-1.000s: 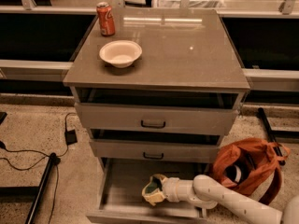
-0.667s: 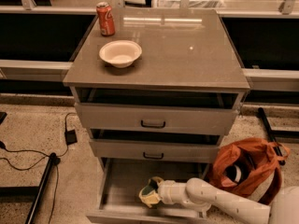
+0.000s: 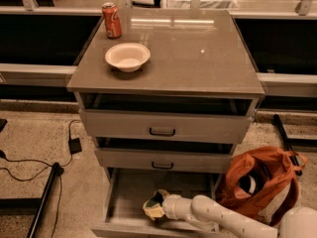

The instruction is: Place sponge into bottom drawer

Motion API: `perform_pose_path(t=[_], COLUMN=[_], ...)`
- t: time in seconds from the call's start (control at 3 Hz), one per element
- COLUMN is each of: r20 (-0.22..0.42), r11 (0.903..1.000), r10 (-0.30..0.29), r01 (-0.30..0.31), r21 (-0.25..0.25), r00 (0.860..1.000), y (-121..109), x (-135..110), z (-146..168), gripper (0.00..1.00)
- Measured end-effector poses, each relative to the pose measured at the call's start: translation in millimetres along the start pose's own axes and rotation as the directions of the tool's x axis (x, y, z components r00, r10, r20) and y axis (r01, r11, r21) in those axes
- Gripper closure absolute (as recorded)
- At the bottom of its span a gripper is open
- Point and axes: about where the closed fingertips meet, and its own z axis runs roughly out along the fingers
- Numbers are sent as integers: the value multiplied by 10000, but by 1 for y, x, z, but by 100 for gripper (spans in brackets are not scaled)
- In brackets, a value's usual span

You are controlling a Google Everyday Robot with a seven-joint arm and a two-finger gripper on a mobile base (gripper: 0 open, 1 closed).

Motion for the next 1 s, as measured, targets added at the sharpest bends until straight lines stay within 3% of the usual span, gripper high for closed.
perform_pose_path(t=[0.33,1.0], r20=[27,27], r11=[10000,10000], r10=[39,39], r01=[-39,-39], r21=[-12,-13], r00=[10000,10000], y=[0,0], x=[2,2], z=[2,2], gripper=[4,0])
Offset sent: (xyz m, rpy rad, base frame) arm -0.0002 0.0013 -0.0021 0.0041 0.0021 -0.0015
